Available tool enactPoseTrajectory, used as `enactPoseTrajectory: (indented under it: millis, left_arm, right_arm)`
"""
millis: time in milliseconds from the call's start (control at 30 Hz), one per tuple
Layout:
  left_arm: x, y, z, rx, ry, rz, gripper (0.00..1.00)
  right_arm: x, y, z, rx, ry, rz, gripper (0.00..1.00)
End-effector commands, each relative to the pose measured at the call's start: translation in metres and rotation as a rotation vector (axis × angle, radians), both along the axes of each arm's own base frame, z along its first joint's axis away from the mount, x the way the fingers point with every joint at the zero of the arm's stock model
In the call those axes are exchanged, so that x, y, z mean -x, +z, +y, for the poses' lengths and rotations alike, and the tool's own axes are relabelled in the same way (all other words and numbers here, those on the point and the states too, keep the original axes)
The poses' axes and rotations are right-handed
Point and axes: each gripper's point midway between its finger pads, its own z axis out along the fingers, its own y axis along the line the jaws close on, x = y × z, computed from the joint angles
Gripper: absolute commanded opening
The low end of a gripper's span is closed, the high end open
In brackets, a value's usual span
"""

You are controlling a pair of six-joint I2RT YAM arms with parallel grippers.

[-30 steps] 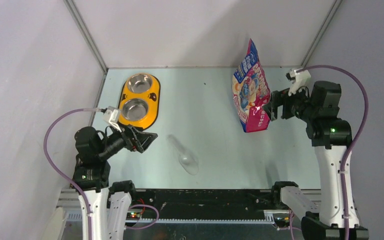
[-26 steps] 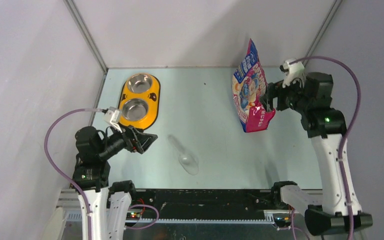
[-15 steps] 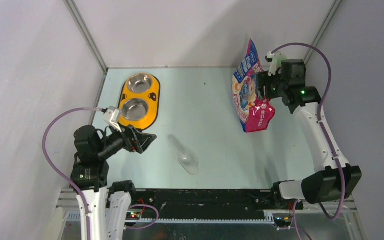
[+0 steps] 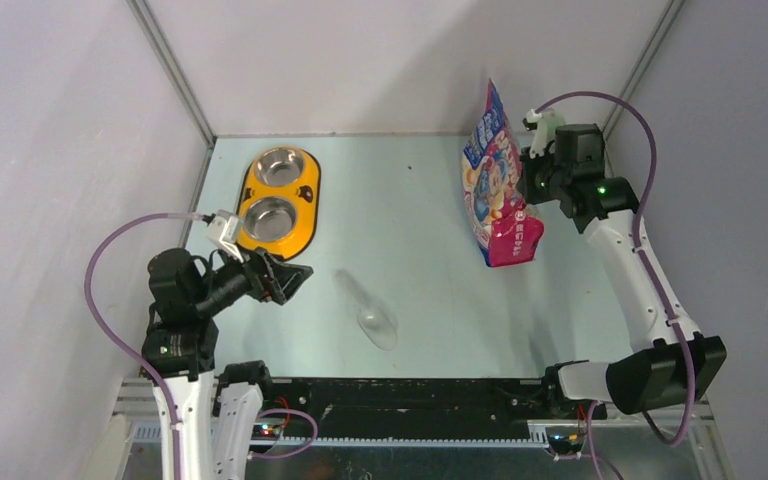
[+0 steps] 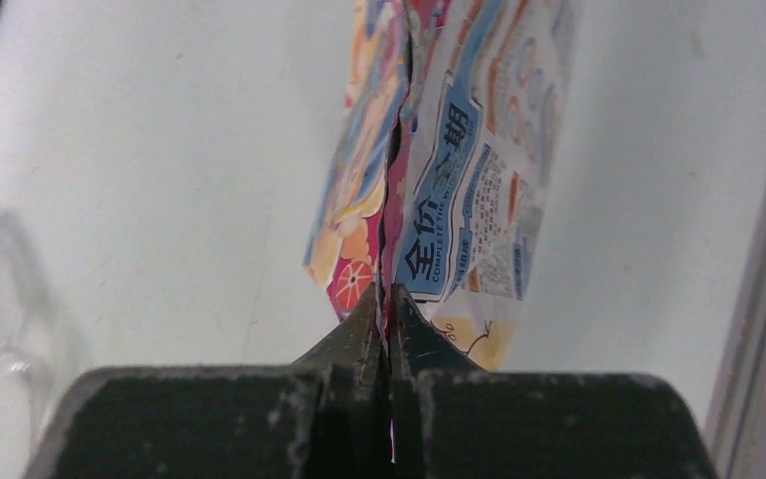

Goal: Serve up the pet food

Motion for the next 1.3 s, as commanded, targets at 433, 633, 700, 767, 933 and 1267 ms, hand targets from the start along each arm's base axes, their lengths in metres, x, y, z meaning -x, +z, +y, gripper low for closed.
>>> enactPoseTrajectory:
  millis: [433, 633, 700, 767, 933, 1267]
  left_arm:
    - [-0.019, 0.017, 0.002, 0.041, 0.022, -0.023, 0.90]
    - [-0.024, -0.001, 0.006, -0.012, 0.045, 0.016, 0.91]
    - [-0.026, -0.003, 0.004, -0.045, 0.028, 0.019, 0.91]
    - [-0.031, -0.001, 0.000, -0.076, 0.006, 0.023, 0.91]
    - [-0.063, 0.017, -0.028, -0.119, -0.092, 0.078, 0.88]
    - [-0.168, 0.107, -0.125, -0.101, -0.058, -0.004, 0.81]
  right_arm:
    - [0.116, 0.069, 0.118, -0.327, 0.442, 0.044, 0.00]
    - [0.117, 0.062, 0.098, -0.412, 0.403, 0.088, 0.54]
    - [0.109, 0.078, 0.087, -0.460, 0.367, 0.063, 0.61]
    - [0.099, 0.096, 0.078, -0.480, 0.332, 0.026, 0.62]
    - [0.066, 0.118, 0.064, -0.475, 0.243, -0.043, 0.60]
    - [-0.005, 0.105, 0.056, -0.412, 0.115, -0.032, 0.50]
